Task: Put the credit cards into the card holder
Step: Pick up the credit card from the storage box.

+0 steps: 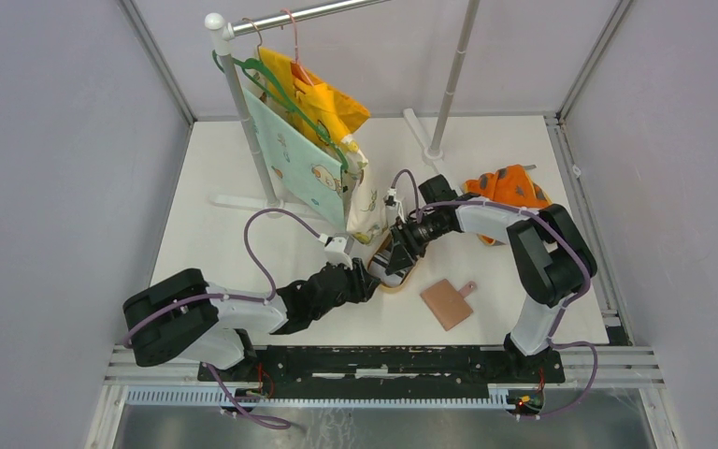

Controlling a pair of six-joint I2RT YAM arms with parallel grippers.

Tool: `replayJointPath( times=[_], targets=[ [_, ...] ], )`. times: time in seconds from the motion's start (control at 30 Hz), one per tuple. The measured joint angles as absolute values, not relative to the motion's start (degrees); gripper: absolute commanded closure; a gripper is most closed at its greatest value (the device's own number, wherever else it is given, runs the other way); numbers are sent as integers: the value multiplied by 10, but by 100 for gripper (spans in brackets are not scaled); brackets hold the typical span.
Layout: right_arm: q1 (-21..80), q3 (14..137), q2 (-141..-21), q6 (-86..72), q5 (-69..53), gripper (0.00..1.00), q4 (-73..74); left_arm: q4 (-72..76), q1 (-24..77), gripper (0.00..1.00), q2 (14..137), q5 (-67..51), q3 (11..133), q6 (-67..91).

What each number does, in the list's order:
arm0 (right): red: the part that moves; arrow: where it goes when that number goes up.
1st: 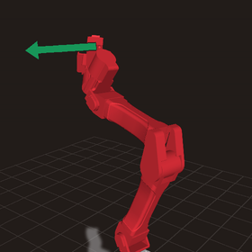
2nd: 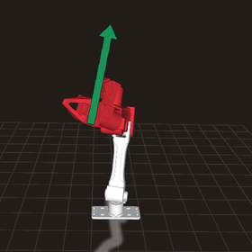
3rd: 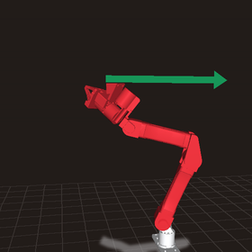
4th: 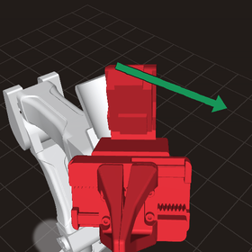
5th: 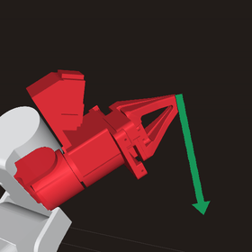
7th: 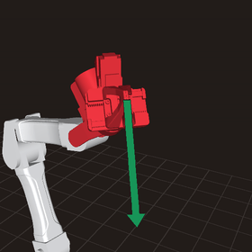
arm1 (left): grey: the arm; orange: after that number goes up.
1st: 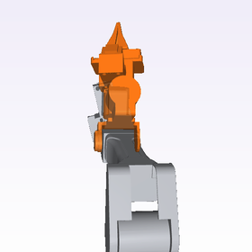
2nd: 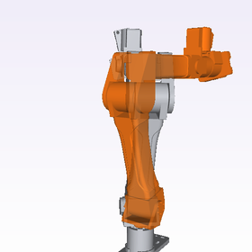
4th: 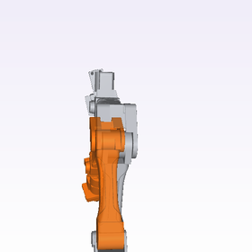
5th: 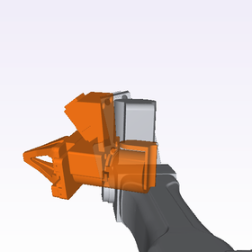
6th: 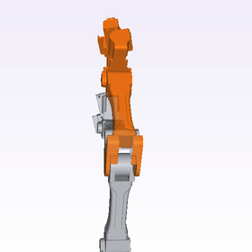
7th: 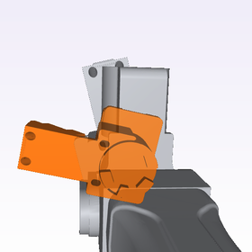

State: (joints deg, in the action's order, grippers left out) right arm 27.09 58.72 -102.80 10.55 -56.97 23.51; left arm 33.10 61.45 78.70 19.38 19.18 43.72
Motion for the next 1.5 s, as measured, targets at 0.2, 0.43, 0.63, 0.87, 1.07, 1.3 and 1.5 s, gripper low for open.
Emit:
replayJointPath(
  times=[0.2, 0.43, 0.63, 0.87, 1.07, 1.3, 1.5],
  targets=[
    [278, 588, -1028, 108, -568, 36, 246, 330, 615, 55, 791, 194, 194, 437],
    [295, 592, -1034, 116, -531, 33, 255, 330, 615, 55, 791, 194, 194, 437],
    [300, 598, -1050, 114, -511, 36, 257, 331, 615, 55, 791, 194, 194, 437],
    [298, 600, -1050, 113, -511, 37, 258, 332, 615, 55, 791, 194, 194, 437],
    [281, 600, -1049, 105, -534, 40, 258, 332, 615, 55, 791, 194, 193, 437],
    [259, 600, -1042, 98, -551, 42, 258, 334, 615, 55, 788, 194, 192, 437],
    [254, 600, -1040, 94, -555, 46, 258, 336, 615, 55, 786, 193, 190, 437]
  ],
)
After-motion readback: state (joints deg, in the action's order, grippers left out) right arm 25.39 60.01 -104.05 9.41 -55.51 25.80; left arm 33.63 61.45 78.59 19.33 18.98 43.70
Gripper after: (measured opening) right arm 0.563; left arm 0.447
